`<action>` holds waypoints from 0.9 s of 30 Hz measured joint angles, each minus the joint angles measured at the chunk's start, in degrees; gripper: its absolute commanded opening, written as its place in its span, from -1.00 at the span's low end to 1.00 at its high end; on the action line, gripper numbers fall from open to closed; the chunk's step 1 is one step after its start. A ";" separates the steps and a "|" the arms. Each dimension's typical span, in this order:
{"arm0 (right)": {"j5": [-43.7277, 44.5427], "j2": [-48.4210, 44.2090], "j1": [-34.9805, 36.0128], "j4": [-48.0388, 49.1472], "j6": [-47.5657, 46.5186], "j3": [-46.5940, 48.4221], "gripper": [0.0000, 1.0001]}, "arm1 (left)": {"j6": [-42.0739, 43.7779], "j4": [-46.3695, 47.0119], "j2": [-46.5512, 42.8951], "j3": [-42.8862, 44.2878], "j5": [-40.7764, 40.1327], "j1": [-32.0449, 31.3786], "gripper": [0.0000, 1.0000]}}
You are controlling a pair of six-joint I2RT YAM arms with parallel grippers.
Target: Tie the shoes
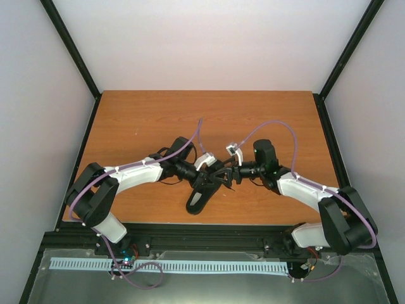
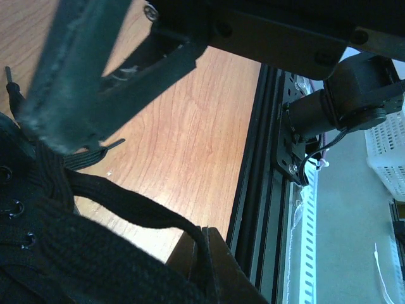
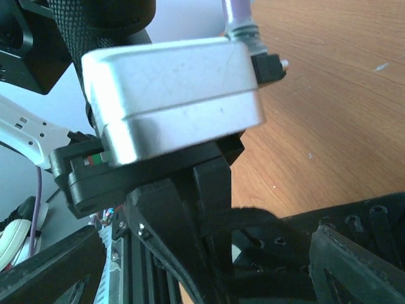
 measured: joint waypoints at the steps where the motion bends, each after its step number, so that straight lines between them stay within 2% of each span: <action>1: -0.15 0.59 0.13 0.24 -0.15 0.28 0.77 | 0.13 -0.09 0.00 -0.02 0.13 0.00 -0.91; 10: 0.39 2.19 4.57 2.29 -1.86 3.63 0.77 | 0.87 -1.05 0.00 0.00 1.05 0.11 -0.88; 17: -0.42 5.51 6.12 2.71 -2.54 5.18 0.70 | 1.09 -2.12 0.00 -0.02 0.61 0.42 -0.85; 27: 0.02 6.38 6.93 3.37 -2.64 4.52 0.59 | 0.57 -2.36 -0.07 -0.42 -2.12 0.55 -0.69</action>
